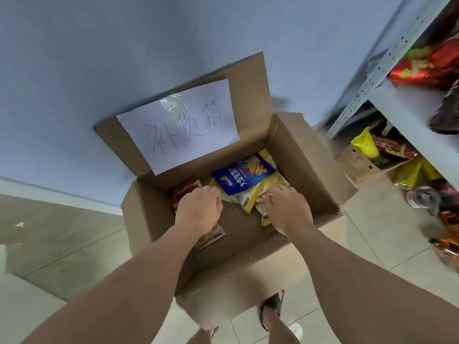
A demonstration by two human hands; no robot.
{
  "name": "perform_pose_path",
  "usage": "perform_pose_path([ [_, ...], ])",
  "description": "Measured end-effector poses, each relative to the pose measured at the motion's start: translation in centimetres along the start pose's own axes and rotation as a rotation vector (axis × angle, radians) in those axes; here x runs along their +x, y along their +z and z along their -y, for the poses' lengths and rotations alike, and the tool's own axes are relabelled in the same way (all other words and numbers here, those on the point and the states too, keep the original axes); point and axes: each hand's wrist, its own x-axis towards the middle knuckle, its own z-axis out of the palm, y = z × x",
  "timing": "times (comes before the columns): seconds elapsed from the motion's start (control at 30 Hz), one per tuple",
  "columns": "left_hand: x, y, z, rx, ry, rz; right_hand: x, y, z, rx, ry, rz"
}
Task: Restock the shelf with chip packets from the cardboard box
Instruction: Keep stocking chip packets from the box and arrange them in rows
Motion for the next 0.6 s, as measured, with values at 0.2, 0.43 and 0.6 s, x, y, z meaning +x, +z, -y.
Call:
perform_pose_path([
  [0.2,2.8,7.1,4.9,-0.272,-0.283,0.080,4.4,6.7,2.2,0.109,0.149,0.131],
  [0.43,4.7,17.7,9.3,-0.723,-0.751,0.161,8.1,16.7,6.5,0.384,0.333,0.222],
  [0.6,5.7,25.6,10.2,-1.021,-1.167,0.162,13.0,24.1,8.3,0.592,0.314,0.361],
])
